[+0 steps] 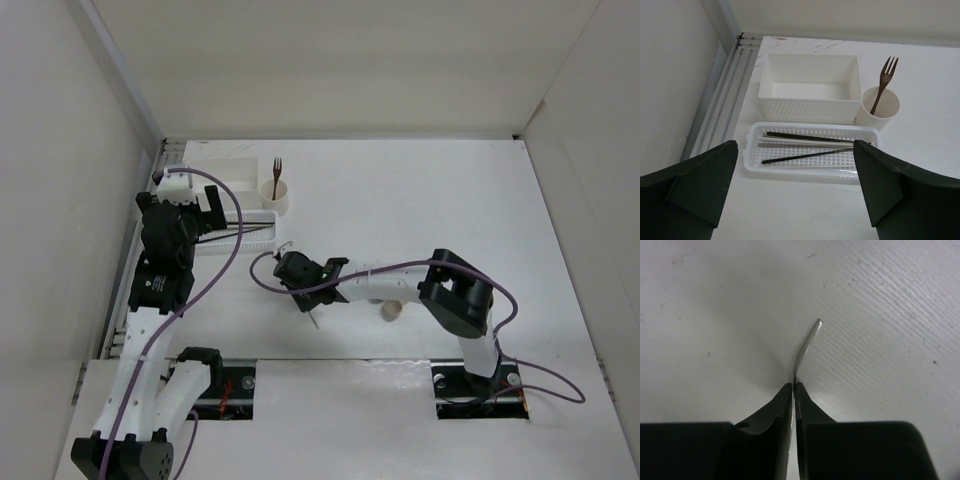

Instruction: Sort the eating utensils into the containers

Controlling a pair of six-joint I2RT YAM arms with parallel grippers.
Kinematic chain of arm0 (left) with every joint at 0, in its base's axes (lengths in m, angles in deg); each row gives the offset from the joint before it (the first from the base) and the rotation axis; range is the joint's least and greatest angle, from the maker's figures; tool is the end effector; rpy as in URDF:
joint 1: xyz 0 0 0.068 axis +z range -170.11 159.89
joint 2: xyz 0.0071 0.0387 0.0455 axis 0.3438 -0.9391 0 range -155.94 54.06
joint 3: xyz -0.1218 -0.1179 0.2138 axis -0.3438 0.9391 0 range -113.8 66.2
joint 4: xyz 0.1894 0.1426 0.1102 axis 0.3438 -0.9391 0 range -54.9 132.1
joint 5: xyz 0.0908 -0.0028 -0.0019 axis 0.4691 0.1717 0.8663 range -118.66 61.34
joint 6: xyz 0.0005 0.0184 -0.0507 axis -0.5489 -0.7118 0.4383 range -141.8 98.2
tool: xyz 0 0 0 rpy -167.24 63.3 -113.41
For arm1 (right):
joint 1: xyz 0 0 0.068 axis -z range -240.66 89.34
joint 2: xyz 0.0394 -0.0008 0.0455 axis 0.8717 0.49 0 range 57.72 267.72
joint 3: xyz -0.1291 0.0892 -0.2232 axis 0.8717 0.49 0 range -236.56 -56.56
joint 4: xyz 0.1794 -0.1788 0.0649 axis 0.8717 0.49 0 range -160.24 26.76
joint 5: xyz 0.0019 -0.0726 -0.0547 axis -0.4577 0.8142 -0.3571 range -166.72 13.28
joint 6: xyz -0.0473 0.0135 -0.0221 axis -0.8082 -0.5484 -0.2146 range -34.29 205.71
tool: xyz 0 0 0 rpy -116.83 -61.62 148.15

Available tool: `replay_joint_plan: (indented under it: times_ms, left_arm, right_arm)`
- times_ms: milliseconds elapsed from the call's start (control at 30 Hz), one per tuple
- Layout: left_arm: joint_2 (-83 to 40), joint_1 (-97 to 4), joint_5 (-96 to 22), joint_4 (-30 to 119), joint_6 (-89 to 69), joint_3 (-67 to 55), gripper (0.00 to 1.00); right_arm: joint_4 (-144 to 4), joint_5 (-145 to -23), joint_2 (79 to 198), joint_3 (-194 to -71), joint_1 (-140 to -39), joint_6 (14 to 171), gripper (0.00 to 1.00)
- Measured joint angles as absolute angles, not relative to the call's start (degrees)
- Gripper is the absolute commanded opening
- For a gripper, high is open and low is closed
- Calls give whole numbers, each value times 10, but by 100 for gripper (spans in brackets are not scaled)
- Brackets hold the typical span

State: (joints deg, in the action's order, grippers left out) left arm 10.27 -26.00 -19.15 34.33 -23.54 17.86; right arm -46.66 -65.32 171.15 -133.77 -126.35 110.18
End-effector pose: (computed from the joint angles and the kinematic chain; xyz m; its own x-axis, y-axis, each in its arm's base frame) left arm 0.1774 -0.0124 0.3693 -0.0578 0.0361 -0.9977 -0.0612 0.9973 0.0396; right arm 0.1764 0.3733 0.1652 -0.6770 -0.5122 -0.5286 -0.6285 0.7760 0.0529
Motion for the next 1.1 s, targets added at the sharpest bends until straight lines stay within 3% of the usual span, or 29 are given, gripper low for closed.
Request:
replay_joint_plan:
  times_ms: [33,67,400,633,867,1100]
  left_arm:
    - [103,-260,-189,343,-238,179,100]
    - [103,-260,-188,343,-239,179,100]
    - [99,-259,-171,345,-256,179,100]
    - [76,-240,-162,355,-268,179,100]
    - [54,-204,-155,372,-272,180,100]
    - [32,-158,-147,376,-273,189,100]
  right_arm:
    - [-467,-652,1712,-1338,-1263,1101,2]
    - [-467,-651,1712,-1338,-1263,1100,0]
    - [-482,-658,1707,-1353,-1249,1073,0]
    - [-590,-708,1677,-1465,-1122,1034,0]
    - [-775,-757,1787,-1666,-1018,1019,0]
    - [-956,-782,1895,-1635,-1020,1027,0]
